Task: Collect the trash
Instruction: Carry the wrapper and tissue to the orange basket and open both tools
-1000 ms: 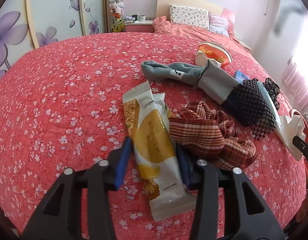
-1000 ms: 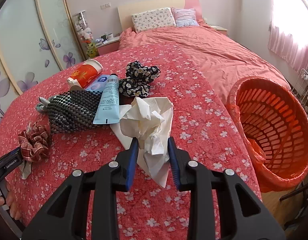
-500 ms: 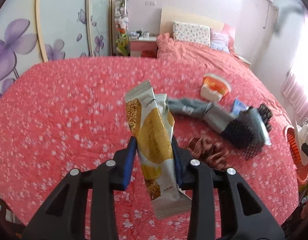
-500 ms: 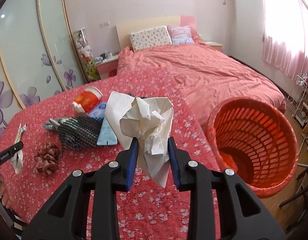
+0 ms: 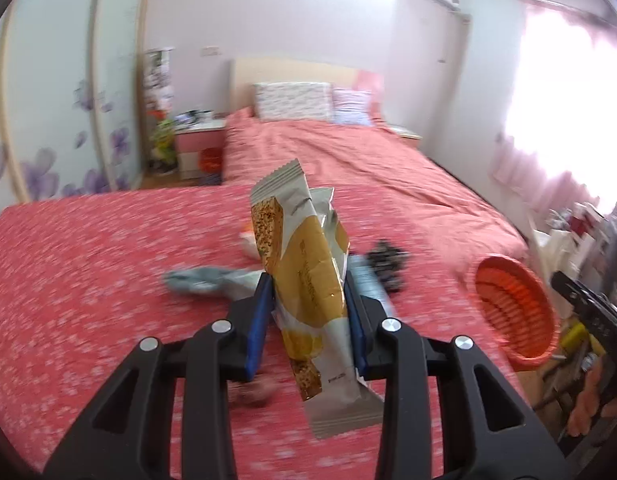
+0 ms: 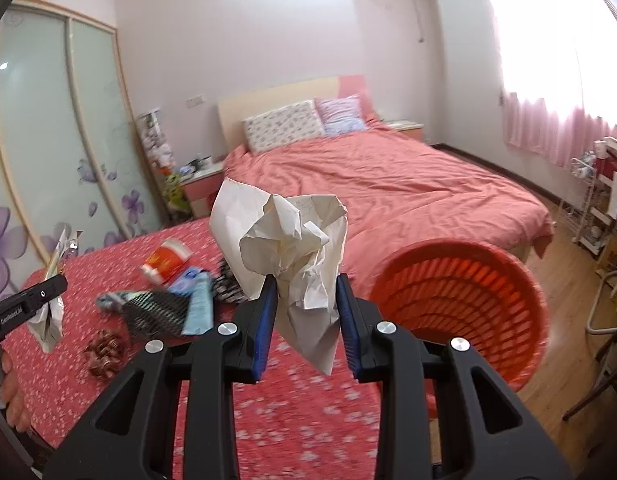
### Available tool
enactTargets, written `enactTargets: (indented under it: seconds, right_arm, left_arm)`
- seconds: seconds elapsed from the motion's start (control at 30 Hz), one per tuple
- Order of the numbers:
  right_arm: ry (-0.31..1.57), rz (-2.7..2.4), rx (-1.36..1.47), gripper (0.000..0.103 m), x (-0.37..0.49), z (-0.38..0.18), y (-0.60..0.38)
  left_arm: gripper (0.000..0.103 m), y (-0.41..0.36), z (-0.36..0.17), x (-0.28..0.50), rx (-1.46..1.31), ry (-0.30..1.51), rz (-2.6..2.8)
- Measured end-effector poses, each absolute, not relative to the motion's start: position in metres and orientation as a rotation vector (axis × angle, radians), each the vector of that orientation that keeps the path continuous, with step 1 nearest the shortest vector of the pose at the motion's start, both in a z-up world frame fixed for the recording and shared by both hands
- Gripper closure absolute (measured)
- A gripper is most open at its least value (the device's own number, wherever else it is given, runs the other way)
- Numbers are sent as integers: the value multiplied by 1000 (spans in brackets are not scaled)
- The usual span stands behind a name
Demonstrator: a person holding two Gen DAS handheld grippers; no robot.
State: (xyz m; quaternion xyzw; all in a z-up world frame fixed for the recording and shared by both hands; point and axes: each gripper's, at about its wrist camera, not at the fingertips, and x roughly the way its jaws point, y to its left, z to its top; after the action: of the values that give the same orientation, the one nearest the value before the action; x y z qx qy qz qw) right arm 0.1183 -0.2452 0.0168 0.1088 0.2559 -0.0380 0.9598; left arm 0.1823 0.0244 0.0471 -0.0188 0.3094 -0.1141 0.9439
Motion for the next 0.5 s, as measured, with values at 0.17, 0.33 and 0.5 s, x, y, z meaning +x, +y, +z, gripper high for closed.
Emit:
enactTargets:
  seconds: [0.17,0.33,0.5]
  right_arm:
    - [502,-159,251,72,115,16,-276]
    - [475,-235,285,72,110,9,-307]
    - [471,-283,320,72,110,-2,-335]
  left_arm:
    - [69,-43,49,185,-20,634,-364]
    - [69,-105,45,190,-10,643,-478]
    - [69,-162,34,199,2,672,-571]
